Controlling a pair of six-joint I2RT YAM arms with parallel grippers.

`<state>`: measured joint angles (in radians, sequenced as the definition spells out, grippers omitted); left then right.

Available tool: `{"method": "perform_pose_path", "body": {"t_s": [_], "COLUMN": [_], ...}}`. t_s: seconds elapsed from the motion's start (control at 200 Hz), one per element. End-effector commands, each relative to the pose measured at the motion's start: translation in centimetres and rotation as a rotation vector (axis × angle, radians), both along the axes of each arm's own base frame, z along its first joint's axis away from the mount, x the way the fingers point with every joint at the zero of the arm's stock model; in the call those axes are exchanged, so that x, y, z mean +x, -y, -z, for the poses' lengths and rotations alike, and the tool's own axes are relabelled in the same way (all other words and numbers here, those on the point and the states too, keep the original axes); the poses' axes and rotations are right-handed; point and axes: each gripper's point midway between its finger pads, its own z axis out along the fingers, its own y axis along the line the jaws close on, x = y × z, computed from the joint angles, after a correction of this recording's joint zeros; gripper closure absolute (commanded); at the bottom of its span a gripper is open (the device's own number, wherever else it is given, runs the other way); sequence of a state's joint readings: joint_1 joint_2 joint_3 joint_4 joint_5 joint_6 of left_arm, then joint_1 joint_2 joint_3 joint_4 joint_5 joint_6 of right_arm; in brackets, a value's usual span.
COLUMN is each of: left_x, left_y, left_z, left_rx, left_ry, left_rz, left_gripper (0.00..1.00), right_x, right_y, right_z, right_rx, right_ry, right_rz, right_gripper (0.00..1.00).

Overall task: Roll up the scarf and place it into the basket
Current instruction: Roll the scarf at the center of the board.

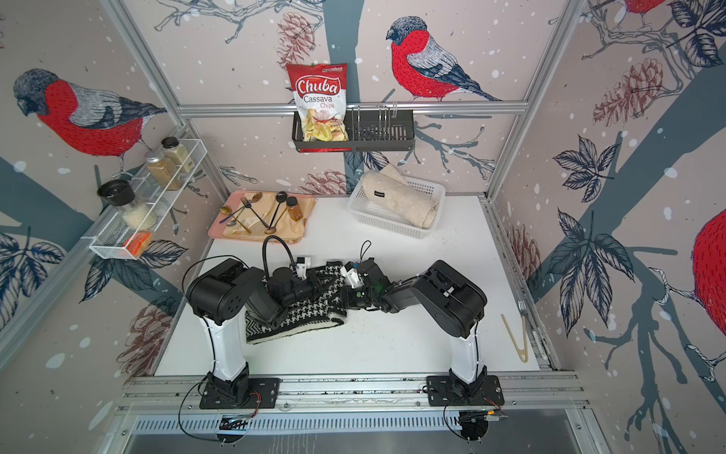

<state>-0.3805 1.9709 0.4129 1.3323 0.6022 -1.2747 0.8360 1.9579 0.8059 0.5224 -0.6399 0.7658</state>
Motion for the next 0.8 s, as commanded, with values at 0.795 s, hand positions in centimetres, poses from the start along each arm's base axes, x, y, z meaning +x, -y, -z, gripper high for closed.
{"method": "perform_pose_path", "body": {"t_s": [0.795], "left_x": [0.2], "left_y": [5.4], "left_z": [-4.3], "left_rx": [0.22], "left_ry": [0.072], "left_rz": [0.207], "left_gripper": [1.0], "right_x": [4.1], "right_y": [13.6], "right_z": [0.8], "right_rx": [-0.913], "right_ry": [0.239], "right_rz": [0.187], "right_gripper": [0.98]}}
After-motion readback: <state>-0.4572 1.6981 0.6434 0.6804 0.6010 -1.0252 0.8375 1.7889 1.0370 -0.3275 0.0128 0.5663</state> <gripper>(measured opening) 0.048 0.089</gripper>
